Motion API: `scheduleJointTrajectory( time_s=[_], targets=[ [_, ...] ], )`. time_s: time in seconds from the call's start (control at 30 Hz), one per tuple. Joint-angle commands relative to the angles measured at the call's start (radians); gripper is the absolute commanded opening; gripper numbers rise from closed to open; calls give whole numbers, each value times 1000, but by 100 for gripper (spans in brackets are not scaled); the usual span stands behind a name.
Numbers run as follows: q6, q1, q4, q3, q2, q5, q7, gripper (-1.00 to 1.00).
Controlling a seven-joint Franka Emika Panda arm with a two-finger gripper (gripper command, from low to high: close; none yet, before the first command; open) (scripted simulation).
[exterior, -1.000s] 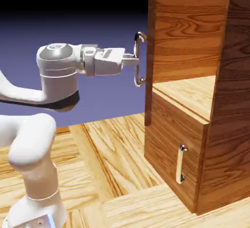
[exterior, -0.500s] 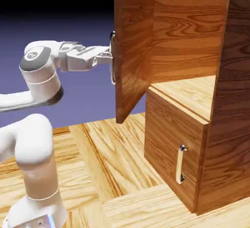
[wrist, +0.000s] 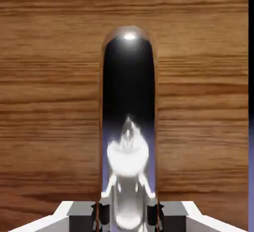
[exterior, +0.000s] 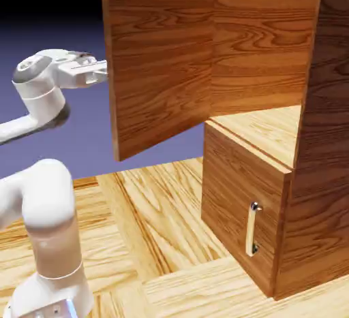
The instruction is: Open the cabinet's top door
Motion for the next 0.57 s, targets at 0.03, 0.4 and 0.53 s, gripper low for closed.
scheduleJointTrajectory(
  time_s=[0.03,0.4,0.53],
  targets=[
    [-82,-51,72,55,19,37,1,-100],
    [-451,-371,471,237,80,150,-29,-100],
    [-531,-451,568,263,89,161,-43,100]
  ],
)
